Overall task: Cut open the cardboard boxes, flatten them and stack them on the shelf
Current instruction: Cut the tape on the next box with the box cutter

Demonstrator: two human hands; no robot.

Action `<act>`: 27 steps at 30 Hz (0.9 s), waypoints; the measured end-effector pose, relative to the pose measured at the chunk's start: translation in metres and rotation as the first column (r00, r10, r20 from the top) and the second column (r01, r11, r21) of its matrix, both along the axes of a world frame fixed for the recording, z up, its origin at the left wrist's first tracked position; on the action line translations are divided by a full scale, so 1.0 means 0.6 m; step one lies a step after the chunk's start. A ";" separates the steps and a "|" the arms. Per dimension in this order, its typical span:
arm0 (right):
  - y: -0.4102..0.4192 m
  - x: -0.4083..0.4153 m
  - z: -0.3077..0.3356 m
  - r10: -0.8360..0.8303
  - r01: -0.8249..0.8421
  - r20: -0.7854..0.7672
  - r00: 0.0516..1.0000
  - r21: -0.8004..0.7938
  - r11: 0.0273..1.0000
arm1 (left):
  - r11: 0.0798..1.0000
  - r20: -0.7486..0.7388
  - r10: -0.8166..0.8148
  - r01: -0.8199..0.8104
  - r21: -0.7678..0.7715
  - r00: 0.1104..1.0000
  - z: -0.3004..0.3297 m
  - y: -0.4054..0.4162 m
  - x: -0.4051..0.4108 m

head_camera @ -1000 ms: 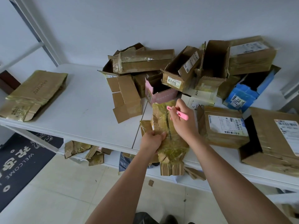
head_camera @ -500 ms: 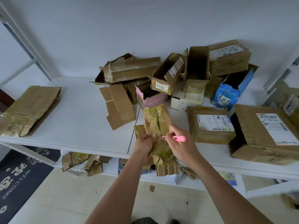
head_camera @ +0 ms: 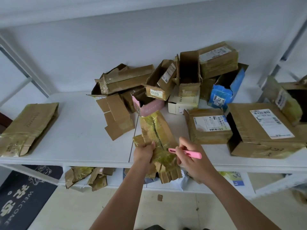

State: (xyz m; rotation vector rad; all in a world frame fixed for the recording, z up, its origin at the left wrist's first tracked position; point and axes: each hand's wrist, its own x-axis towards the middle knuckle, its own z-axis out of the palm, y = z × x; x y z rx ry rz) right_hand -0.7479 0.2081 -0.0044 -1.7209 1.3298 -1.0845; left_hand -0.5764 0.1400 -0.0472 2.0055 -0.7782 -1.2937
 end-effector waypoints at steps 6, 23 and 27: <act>0.009 -0.032 0.009 -0.050 0.048 0.074 0.996 0.037 0.998 | 0.996 -0.117 0.079 -0.084 -0.038 0.990 0.007 0.016 -0.021; -0.003 -0.086 0.001 0.205 -0.227 -0.246 0.947 -0.062 0.972 | 0.996 -0.151 0.075 -0.082 -0.044 0.986 0.016 0.045 -0.070; 0.003 -0.104 0.006 0.199 -0.193 -0.112 0.974 0.064 0.979 | 0.998 -0.146 0.050 -0.056 -0.033 0.988 0.016 0.048 -0.069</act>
